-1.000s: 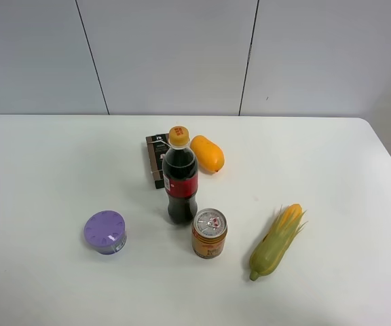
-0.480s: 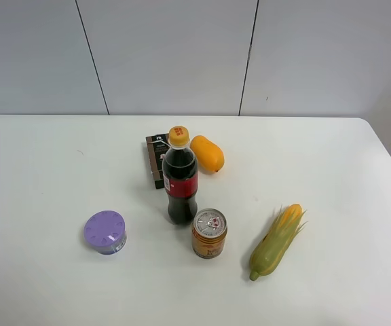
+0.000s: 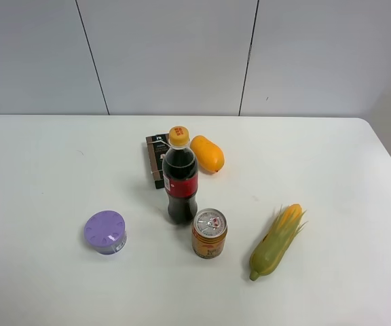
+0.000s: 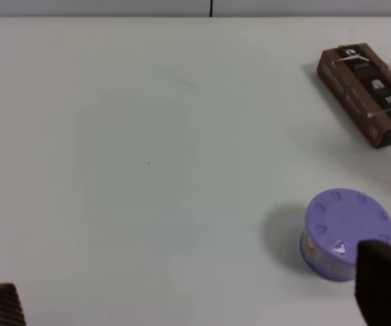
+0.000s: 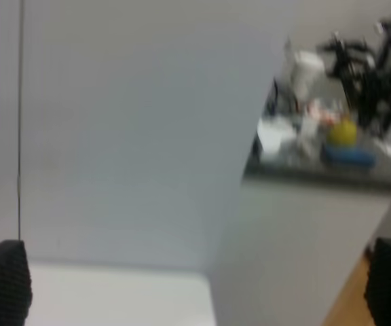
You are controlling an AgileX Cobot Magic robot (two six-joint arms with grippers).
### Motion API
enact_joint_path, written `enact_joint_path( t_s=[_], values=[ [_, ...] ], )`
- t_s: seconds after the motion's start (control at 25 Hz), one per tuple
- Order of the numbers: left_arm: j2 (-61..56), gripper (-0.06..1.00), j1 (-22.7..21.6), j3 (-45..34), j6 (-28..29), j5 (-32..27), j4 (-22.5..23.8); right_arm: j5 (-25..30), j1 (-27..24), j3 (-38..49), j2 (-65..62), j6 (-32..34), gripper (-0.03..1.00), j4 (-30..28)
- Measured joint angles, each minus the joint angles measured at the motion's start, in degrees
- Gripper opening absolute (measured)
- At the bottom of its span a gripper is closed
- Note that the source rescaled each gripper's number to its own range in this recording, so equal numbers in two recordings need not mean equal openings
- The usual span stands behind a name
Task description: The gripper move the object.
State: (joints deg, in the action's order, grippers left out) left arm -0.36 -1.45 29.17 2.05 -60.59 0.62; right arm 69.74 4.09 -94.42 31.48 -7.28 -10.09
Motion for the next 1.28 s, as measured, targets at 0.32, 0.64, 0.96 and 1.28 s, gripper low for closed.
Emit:
enact_joint_path(
  t_s=[0.32,0.64,0.96,1.28],
  values=[
    [0.00,1.00,0.00,0.00,0.00,0.00,0.00,-2.03,-2.74,34.11,-19.80,8.89,1.00,2.73],
    [0.00,1.00,0.00,0.00,0.00,0.00,0.00,-7.68,-2.74,57.44,-31.45,12.48,1.00,4.35],
    [0.00,1.00,0.00,0.00,0.00,0.00,0.00,-7.94,-2.29,63.74,-31.67,10.03,1.00,7.25],
    [0.00,1.00,0.00,0.00,0.00,0.00,0.00,-8.38,-2.29,65.87,-31.67,11.41,1.00,7.25]
  ],
)
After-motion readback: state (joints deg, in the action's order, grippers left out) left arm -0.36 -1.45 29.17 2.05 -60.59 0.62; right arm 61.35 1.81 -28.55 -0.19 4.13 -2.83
